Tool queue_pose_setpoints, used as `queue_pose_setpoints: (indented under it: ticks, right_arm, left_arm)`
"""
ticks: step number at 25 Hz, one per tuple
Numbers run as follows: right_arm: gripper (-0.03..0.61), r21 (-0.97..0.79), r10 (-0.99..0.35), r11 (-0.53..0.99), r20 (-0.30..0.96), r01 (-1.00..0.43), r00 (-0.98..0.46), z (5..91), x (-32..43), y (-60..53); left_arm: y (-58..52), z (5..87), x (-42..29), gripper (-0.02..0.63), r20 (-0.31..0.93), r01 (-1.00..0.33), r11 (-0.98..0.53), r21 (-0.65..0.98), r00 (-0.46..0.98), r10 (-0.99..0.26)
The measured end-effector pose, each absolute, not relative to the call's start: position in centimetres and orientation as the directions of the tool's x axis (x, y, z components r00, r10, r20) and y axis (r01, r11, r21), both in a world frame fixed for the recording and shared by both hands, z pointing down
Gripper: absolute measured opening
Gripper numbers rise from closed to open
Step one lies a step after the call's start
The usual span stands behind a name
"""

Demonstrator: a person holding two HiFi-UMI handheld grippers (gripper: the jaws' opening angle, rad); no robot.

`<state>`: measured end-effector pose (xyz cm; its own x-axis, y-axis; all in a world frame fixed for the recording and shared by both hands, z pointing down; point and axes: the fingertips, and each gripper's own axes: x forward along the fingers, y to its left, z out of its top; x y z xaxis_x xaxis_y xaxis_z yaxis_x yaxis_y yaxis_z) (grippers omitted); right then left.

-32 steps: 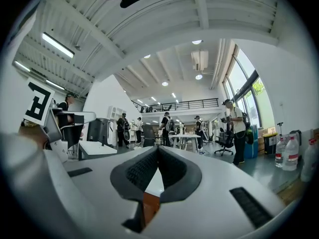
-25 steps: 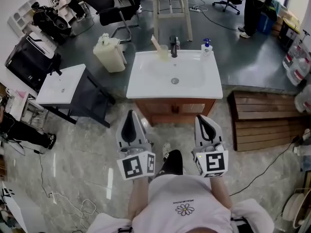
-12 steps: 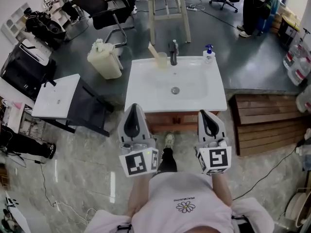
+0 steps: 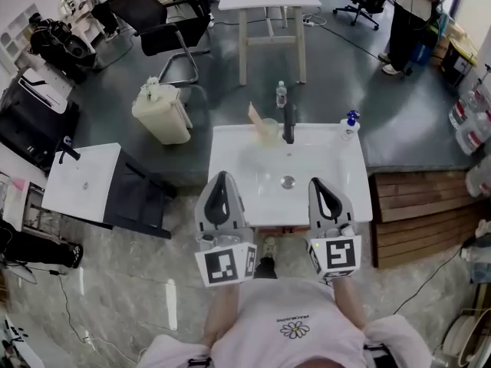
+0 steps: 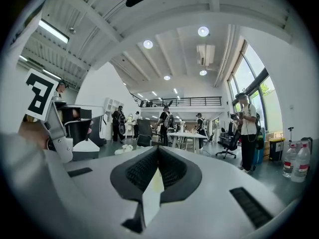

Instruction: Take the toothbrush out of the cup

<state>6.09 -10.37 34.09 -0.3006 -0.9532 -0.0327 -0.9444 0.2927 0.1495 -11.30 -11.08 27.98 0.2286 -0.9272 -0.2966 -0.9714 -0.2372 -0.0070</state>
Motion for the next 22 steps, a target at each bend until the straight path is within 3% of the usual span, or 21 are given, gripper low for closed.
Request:
queue_pose_setpoints:
  ticks: [10, 22]
  right_arm:
    - [0.012, 0.17, -0.965, 0.258, -0.006, -0.951, -0.262, 33.8, 2.8, -21.4]
    - [0.012, 0.169, -0.966, 0.26, 0.029, -0.951, -0.258, 34.4, 1.4, -25.2]
  left_arm:
    - [-23.0, 28.9, -13.4, 0.017, -0.274, -0.947, -0.319, 0.028, 0.299, -0.914]
    - [-26.8, 30.4, -13.9, 0.017, -0.233, -0.945, -0.327, 0.026, 0.312, -0.921]
